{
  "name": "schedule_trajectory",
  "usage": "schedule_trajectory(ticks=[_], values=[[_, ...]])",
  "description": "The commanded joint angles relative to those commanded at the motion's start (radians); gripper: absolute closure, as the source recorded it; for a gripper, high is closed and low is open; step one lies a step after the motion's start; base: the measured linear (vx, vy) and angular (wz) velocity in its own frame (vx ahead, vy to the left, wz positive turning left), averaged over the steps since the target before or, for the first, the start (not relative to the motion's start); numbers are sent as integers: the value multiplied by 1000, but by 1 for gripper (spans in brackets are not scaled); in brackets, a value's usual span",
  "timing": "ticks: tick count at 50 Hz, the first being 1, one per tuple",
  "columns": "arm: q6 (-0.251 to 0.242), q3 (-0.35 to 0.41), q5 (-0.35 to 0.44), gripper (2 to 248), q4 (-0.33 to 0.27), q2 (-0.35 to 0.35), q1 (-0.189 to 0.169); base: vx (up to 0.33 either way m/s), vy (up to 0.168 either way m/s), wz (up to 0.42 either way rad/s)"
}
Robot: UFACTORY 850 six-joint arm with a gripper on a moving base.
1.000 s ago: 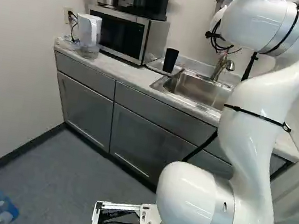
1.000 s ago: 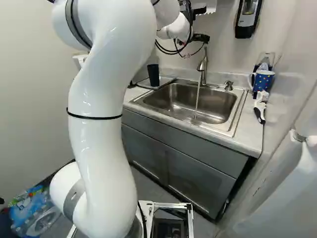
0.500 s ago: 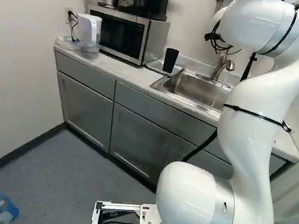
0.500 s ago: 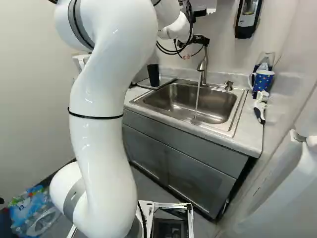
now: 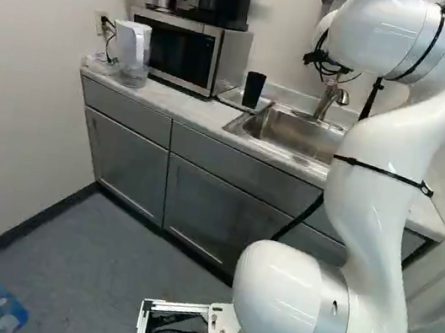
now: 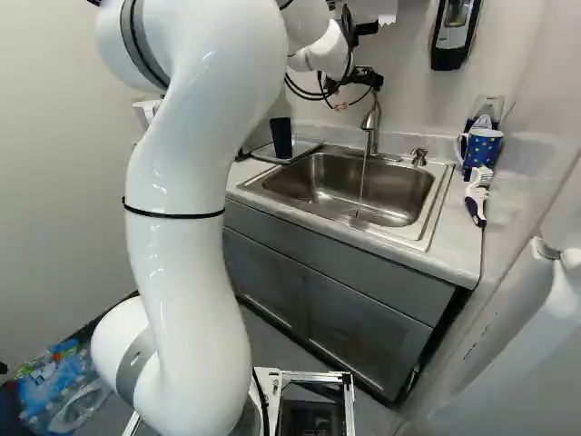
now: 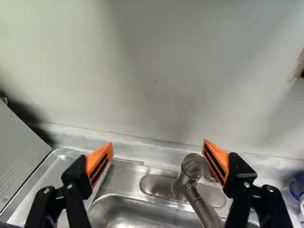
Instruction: Rinse the cup and place it in the tray
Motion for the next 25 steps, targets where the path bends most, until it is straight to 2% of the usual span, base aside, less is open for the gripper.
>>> schedule_trajectory(ticks=[12, 25], values=[[0, 10, -29, 3, 0, 8, 0, 0, 0, 0], [0, 10, -24, 3, 0, 8, 0, 0, 0, 0]])
